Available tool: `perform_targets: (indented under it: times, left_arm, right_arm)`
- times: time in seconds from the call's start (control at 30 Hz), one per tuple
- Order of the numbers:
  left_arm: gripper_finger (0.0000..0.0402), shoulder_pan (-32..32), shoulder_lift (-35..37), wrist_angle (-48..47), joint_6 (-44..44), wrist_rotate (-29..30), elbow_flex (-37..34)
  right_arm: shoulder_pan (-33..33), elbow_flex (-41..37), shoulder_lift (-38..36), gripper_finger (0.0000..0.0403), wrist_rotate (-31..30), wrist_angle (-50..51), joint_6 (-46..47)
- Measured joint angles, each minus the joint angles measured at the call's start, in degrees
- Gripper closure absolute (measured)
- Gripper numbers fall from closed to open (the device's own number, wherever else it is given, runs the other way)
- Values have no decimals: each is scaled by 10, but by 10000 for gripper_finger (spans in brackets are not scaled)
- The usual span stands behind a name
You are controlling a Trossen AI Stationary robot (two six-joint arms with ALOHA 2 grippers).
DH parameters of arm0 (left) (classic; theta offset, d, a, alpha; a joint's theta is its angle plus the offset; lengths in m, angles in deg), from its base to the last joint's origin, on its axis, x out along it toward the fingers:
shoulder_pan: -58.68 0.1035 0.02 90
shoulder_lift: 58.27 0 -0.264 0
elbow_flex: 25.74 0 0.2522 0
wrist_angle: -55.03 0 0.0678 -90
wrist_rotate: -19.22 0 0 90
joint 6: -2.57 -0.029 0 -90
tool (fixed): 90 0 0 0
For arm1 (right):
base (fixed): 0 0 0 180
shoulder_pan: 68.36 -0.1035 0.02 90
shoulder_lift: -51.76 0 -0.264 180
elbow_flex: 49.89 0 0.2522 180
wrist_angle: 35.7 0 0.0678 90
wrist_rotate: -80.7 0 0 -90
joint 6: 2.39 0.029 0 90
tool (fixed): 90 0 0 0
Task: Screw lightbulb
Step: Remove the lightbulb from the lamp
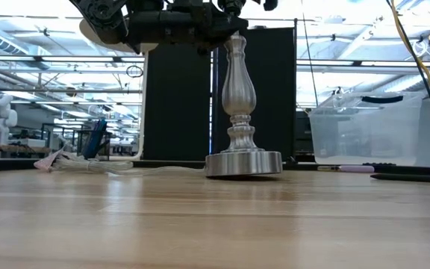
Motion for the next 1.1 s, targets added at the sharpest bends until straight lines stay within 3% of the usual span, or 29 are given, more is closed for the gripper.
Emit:
perform_targets:
  times: [0.2,0.43,0.87,1.1]
  left_arm:
    - [329,-1,0,-1,0,0,0]
    - [329,0,0,-1,-3,-8,0]
    - [329,2,0,-1,-22,-108,0]
    - [329,5,0,-1,-25,-143,0]
  right_arm:
    - [2,0,7,156,-6,-52,-22]
    - [10,0,2,236,8,-41,-16]
    - [66,-1,1,242,207,-36,48]
    - [77,0,2,243,266,-39,51]
